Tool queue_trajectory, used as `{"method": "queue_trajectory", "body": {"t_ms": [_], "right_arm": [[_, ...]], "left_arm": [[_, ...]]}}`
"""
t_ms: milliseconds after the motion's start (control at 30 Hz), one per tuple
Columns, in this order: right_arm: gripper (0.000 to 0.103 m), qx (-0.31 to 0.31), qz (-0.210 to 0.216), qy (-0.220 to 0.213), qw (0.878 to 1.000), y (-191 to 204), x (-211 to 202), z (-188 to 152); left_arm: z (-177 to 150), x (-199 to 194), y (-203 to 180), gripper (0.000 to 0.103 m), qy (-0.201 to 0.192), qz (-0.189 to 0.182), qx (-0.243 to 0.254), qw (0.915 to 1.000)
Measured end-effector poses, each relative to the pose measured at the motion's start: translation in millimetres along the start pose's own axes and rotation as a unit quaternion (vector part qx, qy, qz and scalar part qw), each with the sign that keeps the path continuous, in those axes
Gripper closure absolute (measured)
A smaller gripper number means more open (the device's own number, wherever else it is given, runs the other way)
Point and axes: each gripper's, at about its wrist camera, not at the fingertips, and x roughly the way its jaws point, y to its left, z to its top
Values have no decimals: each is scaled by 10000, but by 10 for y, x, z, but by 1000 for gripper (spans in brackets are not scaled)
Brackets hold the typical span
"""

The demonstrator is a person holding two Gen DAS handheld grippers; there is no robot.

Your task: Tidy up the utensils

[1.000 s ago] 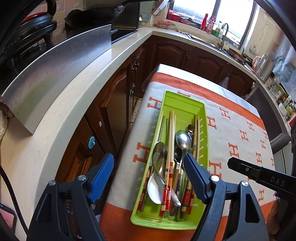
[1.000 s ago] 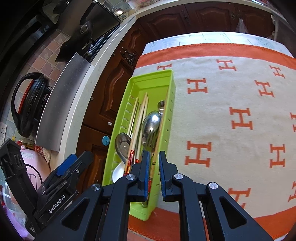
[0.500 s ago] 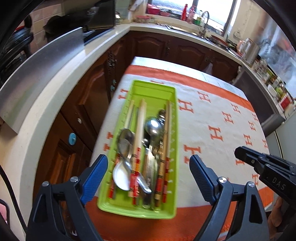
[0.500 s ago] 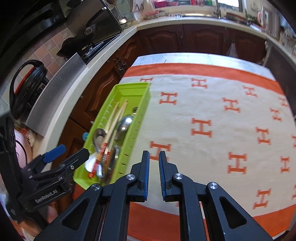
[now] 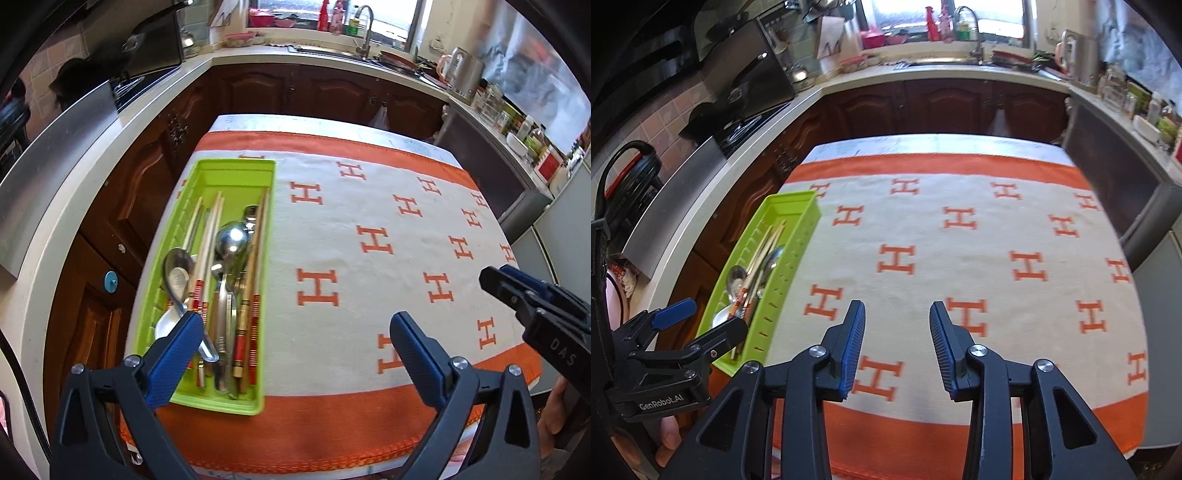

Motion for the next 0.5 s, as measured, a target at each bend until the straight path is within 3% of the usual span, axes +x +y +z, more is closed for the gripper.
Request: {"method": "queue_trajectory", "body": {"t_ms": [200, 500], "right_arm": [[43, -63, -248, -272, 9993, -296, -296, -94], [29, -104, -182, -422, 9989, -449, -642, -52]], "left_arm": [[41, -98, -284, 1, -132, -23, 100, 9999], [262, -413, -614, 1, -513, 114, 96, 9986]]}}
